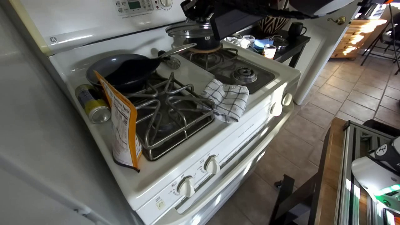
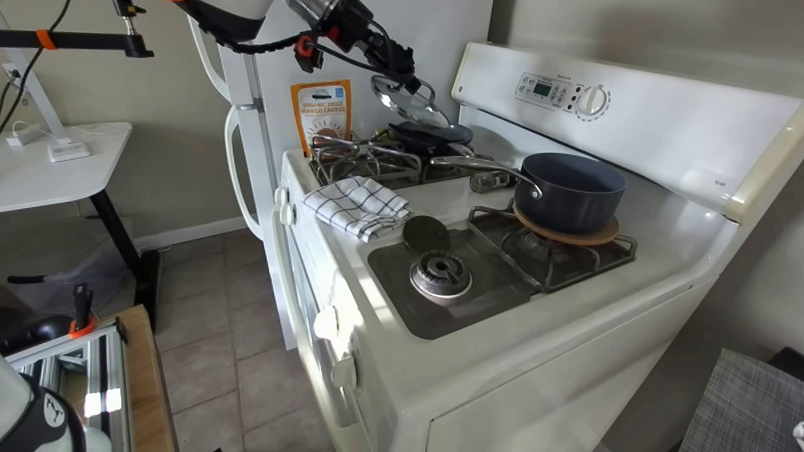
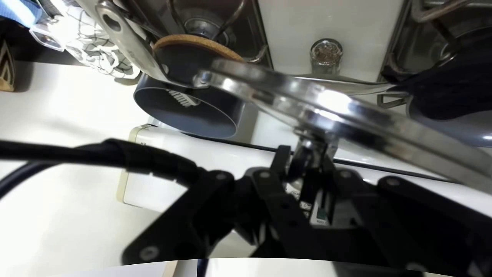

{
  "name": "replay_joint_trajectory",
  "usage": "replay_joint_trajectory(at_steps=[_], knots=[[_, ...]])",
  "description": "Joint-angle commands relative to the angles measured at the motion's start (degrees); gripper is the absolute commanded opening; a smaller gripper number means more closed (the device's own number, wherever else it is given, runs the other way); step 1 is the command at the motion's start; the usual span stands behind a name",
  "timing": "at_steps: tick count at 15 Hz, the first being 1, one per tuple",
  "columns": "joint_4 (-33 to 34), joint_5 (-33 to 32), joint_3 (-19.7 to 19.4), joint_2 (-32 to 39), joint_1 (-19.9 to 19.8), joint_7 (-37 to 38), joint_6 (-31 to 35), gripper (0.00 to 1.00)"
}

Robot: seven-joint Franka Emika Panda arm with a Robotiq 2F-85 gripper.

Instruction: Put the glass lid on the pan.

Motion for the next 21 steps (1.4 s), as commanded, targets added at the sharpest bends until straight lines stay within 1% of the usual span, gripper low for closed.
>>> replay_joint_trajectory(at_steps=[1, 4, 6, 9, 11, 13, 17, 19, 20, 21], knots=[[5.5, -6.4, 0.7, 4.4, 1.9, 1.9, -5.0, 0.03], [11.9, -12.8, 1.2, 9.9, 4.2, 2.1, -9.8, 0.03], [16.3, -15.9, 1.2, 13.9, 6.1, 1.4, -12.0, 0.03], [22.6, -19.3, 0.8, 19.9, 8.6, 1.6, -13.1, 0.03], [25.5, -20.7, 0.3, 22.8, 9.9, 2.0, -13.5, 0.03], [27.3, -21.5, -0.2, 25.1, 10.3, 2.4, -12.3, 0.03], [25.8, -23.2, -1.2, 25.4, 9.3, 5.5, -4.3, 0.03], [24.7, -24.5, -1.5, 25.2, 8.9, 5.0, 0.5, 0.03], [23.9, -23.9, -1.3, 24.6, 7.7, 6.2, 6.4, 0.03], [25.5, -22.0, -1.8, 25.9, 9.3, 3.8, 0.4, 0.14]])
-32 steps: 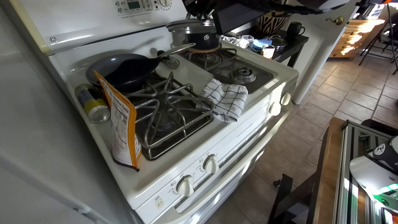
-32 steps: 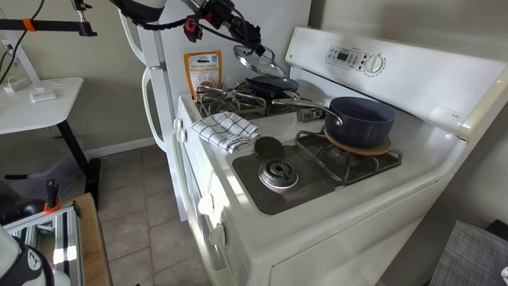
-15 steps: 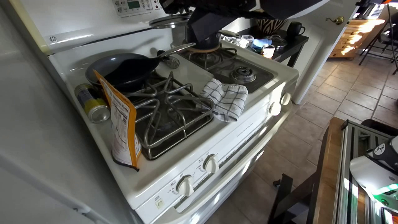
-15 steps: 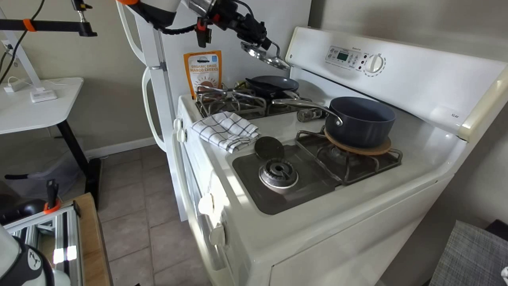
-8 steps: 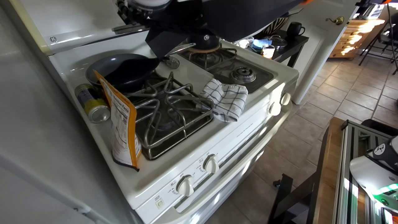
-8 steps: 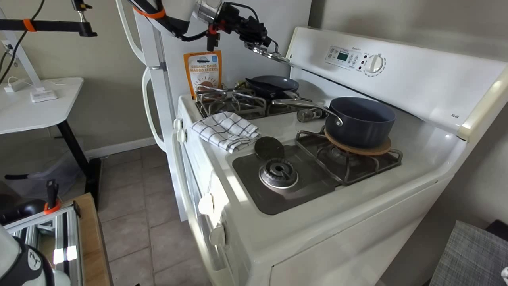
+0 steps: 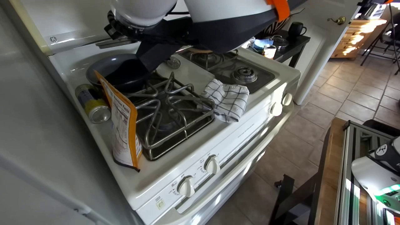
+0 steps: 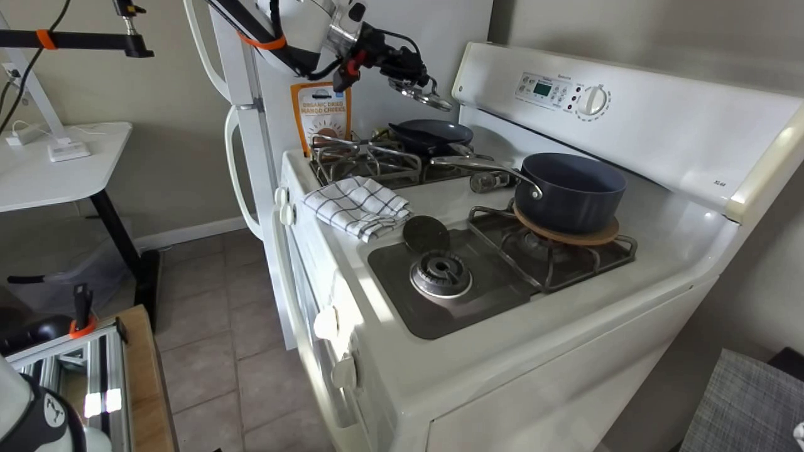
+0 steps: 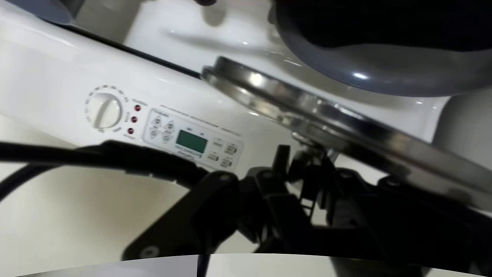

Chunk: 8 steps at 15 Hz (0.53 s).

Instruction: Put the glass lid on the pan.

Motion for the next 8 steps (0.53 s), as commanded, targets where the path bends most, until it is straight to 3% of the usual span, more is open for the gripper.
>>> replay_joint_trajectory(at_steps=[1, 3, 4, 8], knots=[[-0.1, 0.3, -0.7, 0.0, 0.2, 0.1, 2.9, 0.14], [-0.2, 0.3, -0.8, 0.0, -0.1, 0.2, 4.6, 0.14], [-0.2, 0.3, -0.8, 0.0, -0.1, 0.2, 4.7, 0.03], [-0.2, -6.1, -2.2, 1.1, 0.3, 2.4, 5.2, 0.03]])
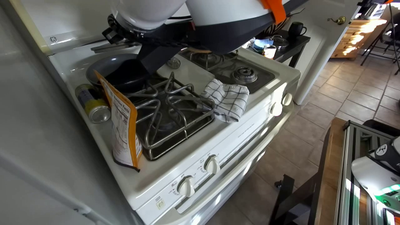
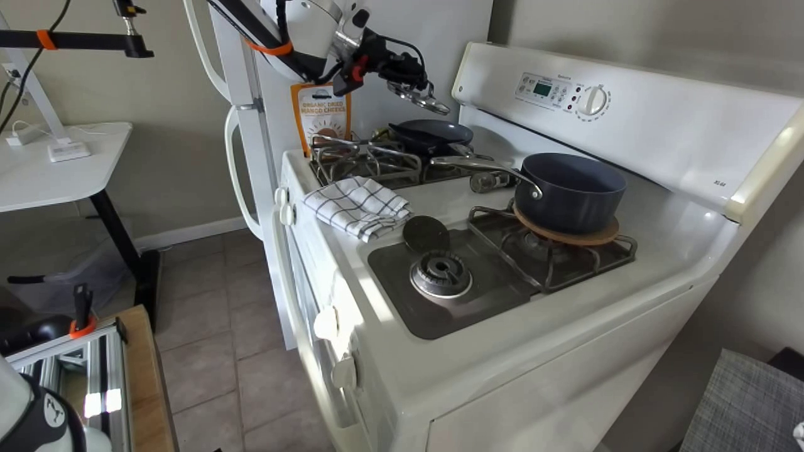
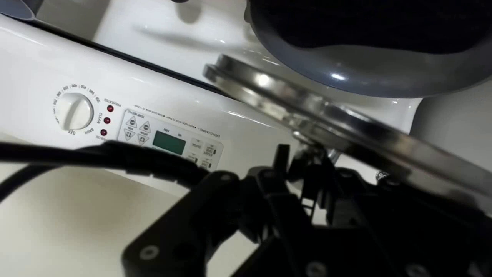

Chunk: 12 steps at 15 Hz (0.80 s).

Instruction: Put the glass lid on the pan.

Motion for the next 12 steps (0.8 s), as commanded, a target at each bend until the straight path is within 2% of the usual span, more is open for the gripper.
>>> replay_joint_trajectory(at_steps=[1, 7, 12], knots=[[0.5, -6.1, -1.7, 0.9, 0.9, 2.5, 0.0, 0.03], [5.2, -12.0, -1.7, 6.1, 2.4, 3.6, -5.5, 0.03], [9.1, -12.6, -1.5, 10.3, 3.6, 3.0, -8.6, 0.03]])
